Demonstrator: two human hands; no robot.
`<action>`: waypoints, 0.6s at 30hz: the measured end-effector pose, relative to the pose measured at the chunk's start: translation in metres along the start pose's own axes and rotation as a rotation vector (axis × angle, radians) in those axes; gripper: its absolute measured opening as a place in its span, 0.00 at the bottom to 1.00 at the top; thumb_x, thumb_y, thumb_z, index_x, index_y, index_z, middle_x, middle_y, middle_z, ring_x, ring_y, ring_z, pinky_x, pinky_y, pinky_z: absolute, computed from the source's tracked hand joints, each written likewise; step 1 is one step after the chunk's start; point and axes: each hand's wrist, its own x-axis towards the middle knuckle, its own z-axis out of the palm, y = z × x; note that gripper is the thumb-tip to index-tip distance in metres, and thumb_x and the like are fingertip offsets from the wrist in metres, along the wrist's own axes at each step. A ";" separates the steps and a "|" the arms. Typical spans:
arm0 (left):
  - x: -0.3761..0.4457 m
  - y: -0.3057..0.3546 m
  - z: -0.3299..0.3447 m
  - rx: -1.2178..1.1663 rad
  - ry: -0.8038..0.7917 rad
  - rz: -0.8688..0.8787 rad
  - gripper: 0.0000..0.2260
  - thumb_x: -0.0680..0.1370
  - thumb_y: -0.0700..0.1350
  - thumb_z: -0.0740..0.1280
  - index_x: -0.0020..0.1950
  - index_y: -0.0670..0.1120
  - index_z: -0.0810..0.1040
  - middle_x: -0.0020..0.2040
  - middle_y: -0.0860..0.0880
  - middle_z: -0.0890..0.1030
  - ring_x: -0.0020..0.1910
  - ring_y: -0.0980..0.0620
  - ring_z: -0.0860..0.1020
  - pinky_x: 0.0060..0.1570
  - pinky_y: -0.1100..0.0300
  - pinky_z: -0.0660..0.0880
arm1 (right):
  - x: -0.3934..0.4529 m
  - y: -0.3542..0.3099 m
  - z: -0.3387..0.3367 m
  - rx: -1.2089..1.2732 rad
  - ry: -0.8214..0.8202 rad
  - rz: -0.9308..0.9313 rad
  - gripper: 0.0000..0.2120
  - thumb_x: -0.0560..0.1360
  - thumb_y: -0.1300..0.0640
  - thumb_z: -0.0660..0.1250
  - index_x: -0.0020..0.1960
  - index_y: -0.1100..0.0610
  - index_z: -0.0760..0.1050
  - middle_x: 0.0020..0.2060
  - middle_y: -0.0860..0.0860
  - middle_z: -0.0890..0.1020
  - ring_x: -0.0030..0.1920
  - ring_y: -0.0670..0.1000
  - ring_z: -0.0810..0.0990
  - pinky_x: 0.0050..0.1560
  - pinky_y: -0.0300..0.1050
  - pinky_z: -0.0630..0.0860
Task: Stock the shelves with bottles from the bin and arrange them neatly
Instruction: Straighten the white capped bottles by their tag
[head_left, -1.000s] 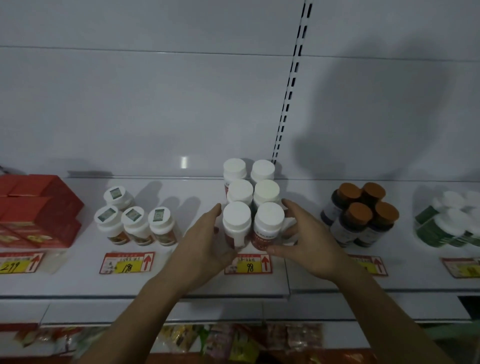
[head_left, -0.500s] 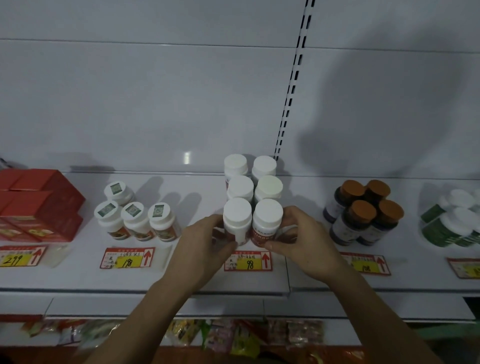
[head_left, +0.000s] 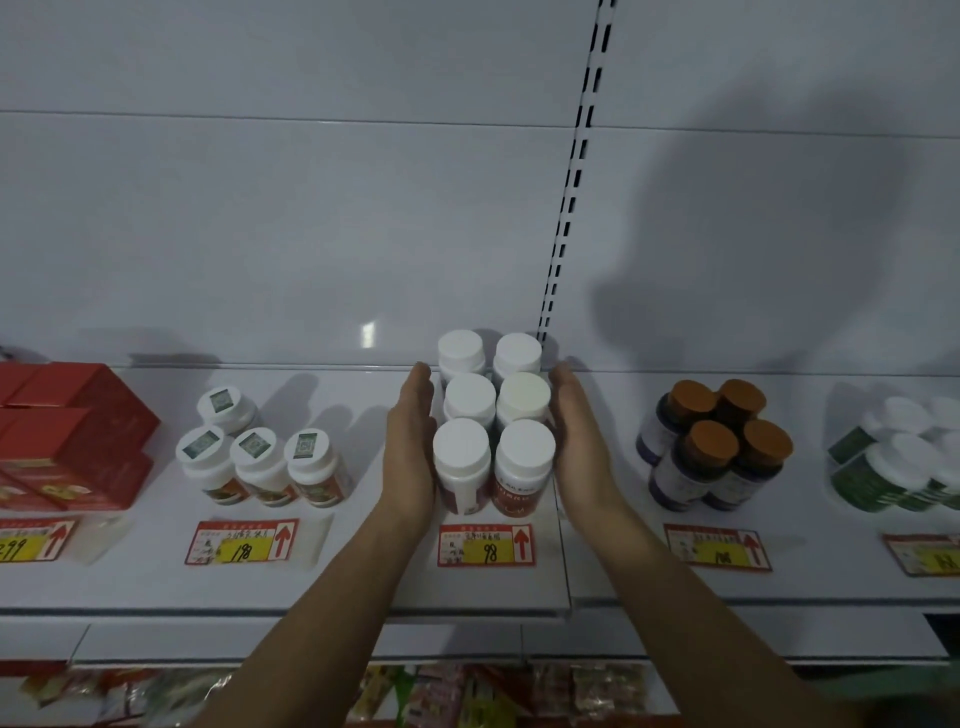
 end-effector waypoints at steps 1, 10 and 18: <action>0.002 0.002 0.005 -0.090 -0.001 -0.041 0.20 0.86 0.52 0.49 0.62 0.48 0.79 0.55 0.50 0.86 0.56 0.51 0.83 0.51 0.60 0.81 | -0.001 -0.002 0.008 0.044 0.003 -0.006 0.28 0.81 0.33 0.55 0.76 0.46 0.68 0.70 0.48 0.77 0.70 0.51 0.75 0.71 0.58 0.70; 0.015 -0.008 0.005 -0.289 -0.007 -0.163 0.25 0.81 0.58 0.62 0.72 0.44 0.74 0.65 0.38 0.79 0.66 0.37 0.77 0.70 0.37 0.68 | 0.004 0.002 0.021 0.282 -0.011 0.017 0.19 0.85 0.44 0.55 0.69 0.51 0.76 0.58 0.54 0.85 0.59 0.55 0.84 0.61 0.54 0.78; 0.013 -0.005 0.004 -0.124 -0.042 -0.068 0.22 0.83 0.55 0.59 0.71 0.44 0.74 0.63 0.39 0.81 0.64 0.40 0.79 0.64 0.43 0.76 | 0.003 0.001 0.020 0.218 0.004 -0.039 0.18 0.85 0.46 0.54 0.67 0.49 0.77 0.59 0.54 0.84 0.61 0.56 0.82 0.66 0.60 0.76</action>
